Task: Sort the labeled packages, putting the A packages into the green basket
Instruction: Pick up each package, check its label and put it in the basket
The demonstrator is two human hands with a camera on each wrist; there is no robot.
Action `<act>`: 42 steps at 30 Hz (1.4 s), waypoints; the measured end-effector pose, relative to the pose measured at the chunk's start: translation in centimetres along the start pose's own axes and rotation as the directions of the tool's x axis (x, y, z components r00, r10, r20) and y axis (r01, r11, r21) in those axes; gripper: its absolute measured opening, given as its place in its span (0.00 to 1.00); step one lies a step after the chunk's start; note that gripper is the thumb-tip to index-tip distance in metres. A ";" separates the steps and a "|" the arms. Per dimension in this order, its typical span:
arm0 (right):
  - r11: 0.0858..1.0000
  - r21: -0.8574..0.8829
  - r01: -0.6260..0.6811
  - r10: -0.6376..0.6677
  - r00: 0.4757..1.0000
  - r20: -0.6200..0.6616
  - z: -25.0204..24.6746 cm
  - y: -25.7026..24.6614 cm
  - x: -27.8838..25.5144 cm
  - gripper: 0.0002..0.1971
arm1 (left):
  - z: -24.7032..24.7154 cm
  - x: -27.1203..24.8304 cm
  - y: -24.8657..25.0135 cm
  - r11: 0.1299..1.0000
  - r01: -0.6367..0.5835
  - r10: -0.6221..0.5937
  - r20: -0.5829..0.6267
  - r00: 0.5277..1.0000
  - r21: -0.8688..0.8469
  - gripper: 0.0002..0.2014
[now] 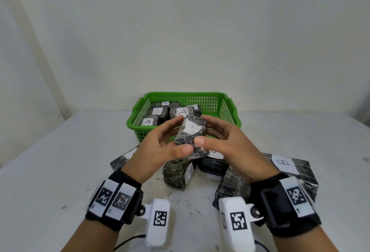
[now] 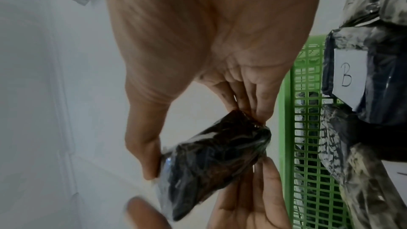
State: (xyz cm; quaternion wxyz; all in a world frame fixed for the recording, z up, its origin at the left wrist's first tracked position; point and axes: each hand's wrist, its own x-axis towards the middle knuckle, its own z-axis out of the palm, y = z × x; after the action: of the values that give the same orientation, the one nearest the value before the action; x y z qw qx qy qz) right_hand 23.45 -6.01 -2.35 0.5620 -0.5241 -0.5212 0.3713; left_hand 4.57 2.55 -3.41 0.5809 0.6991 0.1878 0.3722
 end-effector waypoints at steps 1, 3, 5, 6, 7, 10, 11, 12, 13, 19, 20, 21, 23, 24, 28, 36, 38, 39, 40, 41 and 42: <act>1.000 -0.017 0.013 -0.013 1.000 -0.002 -0.1 -0.1 -0.1 0.50 | -0.1 0.0 0.0 1.000 0.018 -0.018 0.015 1.000 -0.007 0.56; 0.999 -0.030 0.014 -0.014 1.000 0.014 -0.3 0.0 -0.1 0.52 | -0.1 0.0 0.1 0.999 0.036 -0.035 0.028 0.999 -0.016 0.53; 1.000 -0.019 -0.010 0.011 0.998 0.069 -0.4 0.0 -0.1 0.57 | -0.2 0.1 -0.1 1.000 0.020 -0.020 -0.012 1.000 -0.022 0.51; 1.000 -0.016 -0.013 0.015 0.995 0.098 -0.4 0.0 -0.2 0.58 | -0.2 0.1 -0.1 0.999 0.014 -0.014 -0.029 0.999 -0.030 0.52; 1.000 -0.017 -0.008 0.009 0.994 0.112 -0.5 0.0 -0.2 0.58 | -0.2 0.2 -0.1 0.999 0.016 -0.018 -0.036 0.999 -0.041 0.54; 1.000 -0.020 0.017 -0.015 0.993 0.120 -0.8 -0.1 -0.4 0.54 | -0.3 0.1 -0.2 0.998 0.036 -0.036 0.013 0.999 -0.056 0.58; 1.000 -0.018 0.017 -0.014 0.992 0.128 -0.9 -0.1 -0.4 0.53 | -0.3 0.1 -0.2 0.998 0.034 -0.033 0.020 0.999 -0.061 0.57; 1.000 -0.013 0.009 -0.007 0.991 0.132 -1.0 -0.1 -0.4 0.53 | -0.3 0.1 -0.2 0.998 0.024 -0.023 0.010 1.000 -0.064 0.56; 1.000 -0.007 -0.003 0.004 0.991 0.132 -1.0 0.0 -0.4 0.53 | -0.3 0.1 -0.2 0.998 0.009 -0.009 -0.013 1.000 -0.061 0.56; 0.961 0.191 -0.200 0.184 0.978 0.100 0.2 -0.8 -0.1 0.40 | -0.5 0.6 -0.9 0.998 -0.053 0.060 -0.205 0.977 0.038 0.60; 0.950 0.225 -0.215 0.197 0.975 0.101 0.5 -1.0 -0.1 0.34 | -0.4 0.6 -1.0 0.997 -0.043 0.054 -0.208 0.977 0.059 0.61; 0.944 0.242 -0.224 0.207 0.974 0.096 0.7 -1.2 -0.1 0.30 | -0.4 0.6 -1.2 0.997 -0.031 0.044 -0.201 0.979 0.069 0.62; 0.931 0.277 -0.236 0.229 0.972 0.057 0.9 -1.1 0.1 0.20 | -0.2 0.4 -1.2 0.997 -0.015 0.028 -0.171 0.985 0.075 0.63; 0.932 0.277 -0.235 0.236 0.971 0.030 0.9 -1.1 0.2 0.15 | -0.1 0.3 -1.1 0.997 -0.018 0.030 -0.167 0.986 0.078 0.63; 0.974 0.124 -0.190 0.193 0.981 -0.015 -0.3 -0.9 0.8 0.07 | 0.0 0.5 0.0 1.000 0.028 -0.022 -0.291 0.957 0.015 0.49; 0.976 0.056 -0.209 0.213 0.975 -0.063 -0.3 -1.6 1.8 0.12 | -0.7 0.7 0.5 0.990 0.126 -0.141 -0.382 0.913 -0.062 0.09; 0.963 0.110 -0.246 0.252 0.967 -0.042 0.1 -1.5 1.9 0.13 | -0.9 0.7 0.9 0.991 0.133 -0.125 -0.426 0.896 -0.011 0.08; 0.960 0.131 -0.249 0.257 0.966 -0.043 0.2 -1.5 2.1 0.12 | -0.9 0.8 1.1 0.990 0.143 -0.125 -0.445 0.887 0.007 0.08; 0.961 0.142 -0.238 0.248 0.967 -0.057 0.3 -1.5 2.4 0.12 | -1.0 0.9 1.2 0.988 0.151 -0.129 -0.453 0.882 0.014 0.08; 0.965 0.147 -0.219 0.232 0.970 -0.079 0.2 -1.6 2.7 0.11 | -1.1 1.1 1.5 0.988 0.156 -0.130 -0.446 0.885 0.020 0.08; 0.968 0.145 -0.202 0.218 0.971 -0.099 0.1 -1.7 3.1 0.11 | -1.3 1.3 2.0 0.986 0.158 -0.123 -0.432 0.893 0.046 0.10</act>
State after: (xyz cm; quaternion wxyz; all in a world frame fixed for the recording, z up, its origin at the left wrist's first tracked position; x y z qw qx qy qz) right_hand 23.65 -3.31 -0.12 0.5825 -0.5578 -0.4034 0.4323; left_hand 4.13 3.82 -1.10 0.5226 0.6076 0.3752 0.4658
